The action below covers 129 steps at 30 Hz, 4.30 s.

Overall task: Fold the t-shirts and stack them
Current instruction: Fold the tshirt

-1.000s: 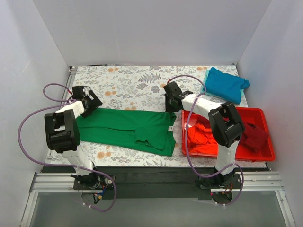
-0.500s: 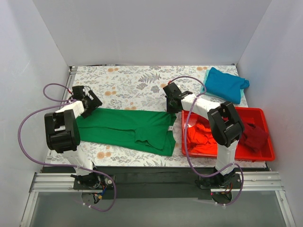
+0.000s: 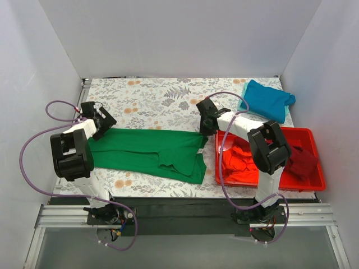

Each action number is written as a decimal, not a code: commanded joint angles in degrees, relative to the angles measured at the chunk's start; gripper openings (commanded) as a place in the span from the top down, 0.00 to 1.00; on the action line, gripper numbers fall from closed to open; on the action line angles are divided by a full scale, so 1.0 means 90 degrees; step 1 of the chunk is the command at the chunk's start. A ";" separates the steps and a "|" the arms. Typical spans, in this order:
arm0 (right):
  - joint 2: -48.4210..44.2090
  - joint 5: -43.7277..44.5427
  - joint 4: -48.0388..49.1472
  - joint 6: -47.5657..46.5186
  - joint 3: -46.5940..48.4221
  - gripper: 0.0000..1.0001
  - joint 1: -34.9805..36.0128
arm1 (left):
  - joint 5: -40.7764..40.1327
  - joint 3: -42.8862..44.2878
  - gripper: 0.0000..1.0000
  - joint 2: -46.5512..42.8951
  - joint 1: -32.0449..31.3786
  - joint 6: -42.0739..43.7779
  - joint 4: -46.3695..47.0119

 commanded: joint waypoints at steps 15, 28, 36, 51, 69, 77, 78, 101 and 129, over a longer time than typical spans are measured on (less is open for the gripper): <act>-0.0318 -0.0343 -0.0086 -0.0252 0.0814 0.69 -0.0138 | -0.0050 -0.0156 0.15 -0.0326 0.0041 0.0169 -0.0224; -0.1157 -0.0705 -0.0047 -0.0478 0.0688 0.53 0.0455 | -0.0723 -0.0313 0.13 -0.1264 -0.0817 0.0423 -0.0145; -0.1060 -0.1026 0.0274 0.0030 -0.0083 0.59 0.1492 | -0.1036 -0.0703 0.11 -0.2016 -0.2155 0.0453 -0.0145; -0.0591 -0.1398 0.0764 -0.0116 -0.1050 0.63 0.1025 | -0.1007 -0.1582 0.11 -0.1674 -0.2752 -0.0915 0.0167; 0.0492 -0.1389 0.0316 -0.1218 0.0265 0.64 -0.0303 | -0.0980 -0.2481 0.12 -0.2299 -0.3318 -0.1725 0.0109; 0.1448 -0.1593 -0.0320 -0.1795 0.2170 0.64 -0.0646 | -0.0958 -0.1906 0.12 -0.2885 -0.3865 -0.1824 -0.0223; 0.1527 -0.1874 -0.0378 -0.1864 0.2375 0.64 -0.0646 | -0.0968 -0.1837 0.12 -0.2924 -0.3895 -0.1804 -0.0349; -0.0728 -0.2590 0.0031 -0.1152 0.0034 0.64 0.0340 | -0.1544 -0.2793 0.14 -0.3550 -0.4900 -0.2116 -0.0741; 0.1731 -0.1409 -0.0368 -0.1034 0.1516 0.65 0.0067 | -0.0949 -0.3272 0.14 -0.3218 -0.5262 -0.2556 0.0060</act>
